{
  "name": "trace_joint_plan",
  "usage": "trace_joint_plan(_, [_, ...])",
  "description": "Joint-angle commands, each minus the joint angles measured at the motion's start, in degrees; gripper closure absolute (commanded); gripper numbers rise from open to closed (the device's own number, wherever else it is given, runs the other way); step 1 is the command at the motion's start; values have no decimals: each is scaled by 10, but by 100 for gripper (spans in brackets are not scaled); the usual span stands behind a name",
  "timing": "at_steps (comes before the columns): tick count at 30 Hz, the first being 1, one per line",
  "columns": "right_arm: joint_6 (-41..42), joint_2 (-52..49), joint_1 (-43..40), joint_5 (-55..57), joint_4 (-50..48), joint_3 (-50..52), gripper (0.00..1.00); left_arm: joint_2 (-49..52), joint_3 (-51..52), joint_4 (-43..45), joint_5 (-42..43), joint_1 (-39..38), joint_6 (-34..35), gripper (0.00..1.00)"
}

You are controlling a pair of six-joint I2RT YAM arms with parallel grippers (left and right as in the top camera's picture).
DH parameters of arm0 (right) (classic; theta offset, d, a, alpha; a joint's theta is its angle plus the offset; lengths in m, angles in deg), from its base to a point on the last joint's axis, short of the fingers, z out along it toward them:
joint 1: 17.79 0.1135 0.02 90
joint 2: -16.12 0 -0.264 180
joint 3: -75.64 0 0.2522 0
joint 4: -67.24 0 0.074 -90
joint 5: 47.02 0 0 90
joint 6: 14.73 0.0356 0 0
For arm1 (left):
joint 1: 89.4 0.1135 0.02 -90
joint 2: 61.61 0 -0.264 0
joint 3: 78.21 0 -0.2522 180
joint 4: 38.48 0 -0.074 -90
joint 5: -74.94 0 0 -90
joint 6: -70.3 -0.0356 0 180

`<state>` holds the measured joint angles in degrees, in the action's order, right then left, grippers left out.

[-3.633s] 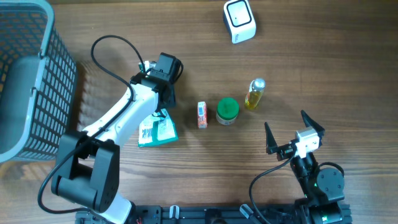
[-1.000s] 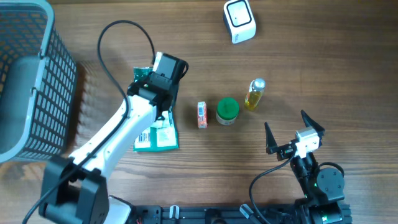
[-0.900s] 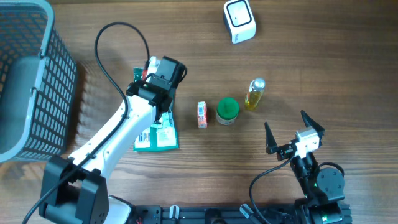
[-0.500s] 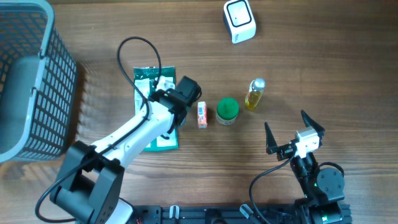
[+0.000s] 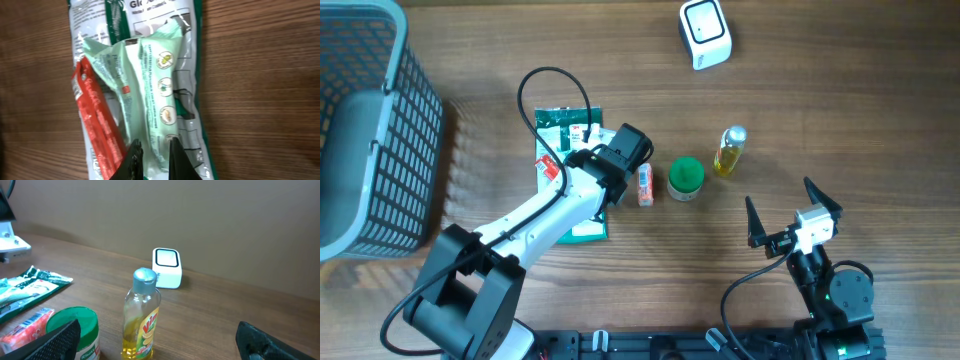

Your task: Scan the item barcode

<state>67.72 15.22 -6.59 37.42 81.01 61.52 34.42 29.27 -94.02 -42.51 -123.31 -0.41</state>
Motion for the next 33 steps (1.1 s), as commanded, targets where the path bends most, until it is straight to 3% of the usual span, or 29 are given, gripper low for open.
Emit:
trace_joint_plan(1, [1,3,0,2,-3,1,0,-8,-9,6,10,12,27,92])
trace_joint_plan(7, [1,3,0,2,-3,1,0,-101,-35,0,120,120,84,88])
trace_joint_plan(10, [1,3,0,2,-3,1,0,-106,-33,-14,192,181,84,96])
trace_joint_plan(13, [1,3,0,2,-3,1,0,-92,-21,-20,254,207,80,96])
trace_joint_plan(19, [1,3,0,2,-3,1,0,-62,-18,-49,257,209,79,96])
trace_joint_plan(24, [1,3,0,2,-3,1,0,-60,-18,-7,310,204,19,96])
trace_joint_plan(33, [1,3,0,2,-3,1,0,-8,-18,-1,243,194,4,96])
